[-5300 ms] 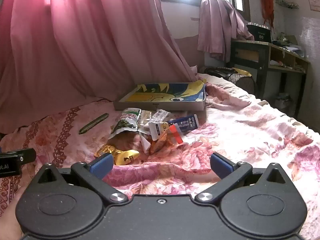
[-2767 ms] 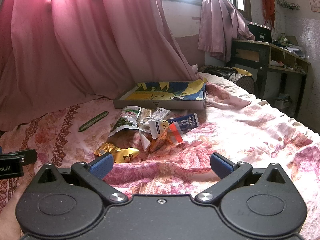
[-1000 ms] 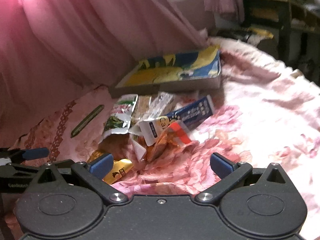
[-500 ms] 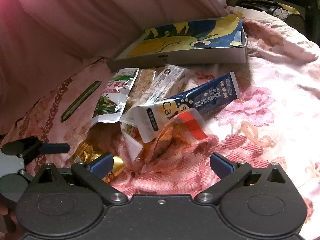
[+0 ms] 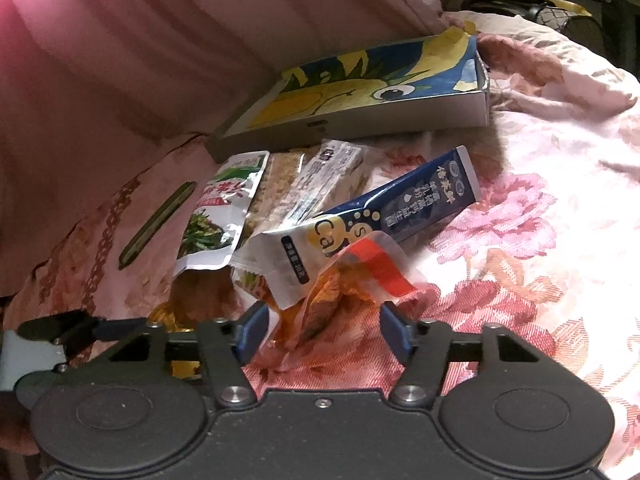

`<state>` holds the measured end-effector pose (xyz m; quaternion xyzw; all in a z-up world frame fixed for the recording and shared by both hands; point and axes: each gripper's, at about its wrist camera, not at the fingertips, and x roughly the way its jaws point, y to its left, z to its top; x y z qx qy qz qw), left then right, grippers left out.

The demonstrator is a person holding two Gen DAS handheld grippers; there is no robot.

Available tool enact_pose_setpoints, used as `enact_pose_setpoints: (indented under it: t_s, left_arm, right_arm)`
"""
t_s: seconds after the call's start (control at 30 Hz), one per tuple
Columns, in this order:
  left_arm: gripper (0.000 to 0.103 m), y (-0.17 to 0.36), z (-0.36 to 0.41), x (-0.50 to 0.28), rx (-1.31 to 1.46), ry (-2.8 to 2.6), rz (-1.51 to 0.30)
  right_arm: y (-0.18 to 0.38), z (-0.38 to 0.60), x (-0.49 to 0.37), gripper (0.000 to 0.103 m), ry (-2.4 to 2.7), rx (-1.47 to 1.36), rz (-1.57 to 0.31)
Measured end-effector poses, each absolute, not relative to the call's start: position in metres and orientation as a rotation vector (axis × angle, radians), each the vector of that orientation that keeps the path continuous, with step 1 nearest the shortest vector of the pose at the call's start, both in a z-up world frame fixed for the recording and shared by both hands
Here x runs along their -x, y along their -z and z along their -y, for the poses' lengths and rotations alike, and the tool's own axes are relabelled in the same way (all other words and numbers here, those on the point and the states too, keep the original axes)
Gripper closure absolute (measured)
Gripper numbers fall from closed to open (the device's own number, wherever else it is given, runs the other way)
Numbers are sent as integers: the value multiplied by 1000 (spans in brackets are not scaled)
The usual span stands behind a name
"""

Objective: Organize snacks
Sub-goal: 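Move the left tool to the gold foil packet while the right tool approaches the orange packet, then close the right tool on the orange packet while the left tool grips the gold foil packet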

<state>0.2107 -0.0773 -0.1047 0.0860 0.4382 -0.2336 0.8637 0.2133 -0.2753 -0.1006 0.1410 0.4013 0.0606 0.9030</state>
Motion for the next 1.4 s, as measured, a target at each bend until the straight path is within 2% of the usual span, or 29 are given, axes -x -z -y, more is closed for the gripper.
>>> enact_pose_setpoints:
  t_s: [0.33, 0.43, 0.5, 0.57, 0.9, 1.07, 1.13, 1.4]
  left_arm:
    - [5, 105, 84, -212, -174, 434, -931]
    - [5, 104, 85, -211, -176, 428, -933]
    - [5, 104, 85, -211, -174, 426, -935]
    - [5, 104, 85, -211, -172, 426, -936]
    - [6, 105, 82, -209, -160, 423, -922]
    - [12, 104, 79, -203, -146, 408, -915]
    - [19, 102, 79, -201, -147, 403, -915]
    - [30, 97, 79, -192, -129, 383, -914]
  right_arm:
    - [115, 271, -230, 46, -107, -315, -850]
    - [116, 274, -230, 56, -112, -340, -852]
    - [115, 275, -228, 67, -122, -361, -850]
    - [113, 273, -227, 72, -130, -362, -847]
    - [112, 272, -223, 74, -122, -357, -849]
    - [109, 275, -210, 75, -114, -382, -867]
    - [107, 276, -205, 75, -108, -383, -865]
    - [100, 277, -191, 75, -86, -378, -851]
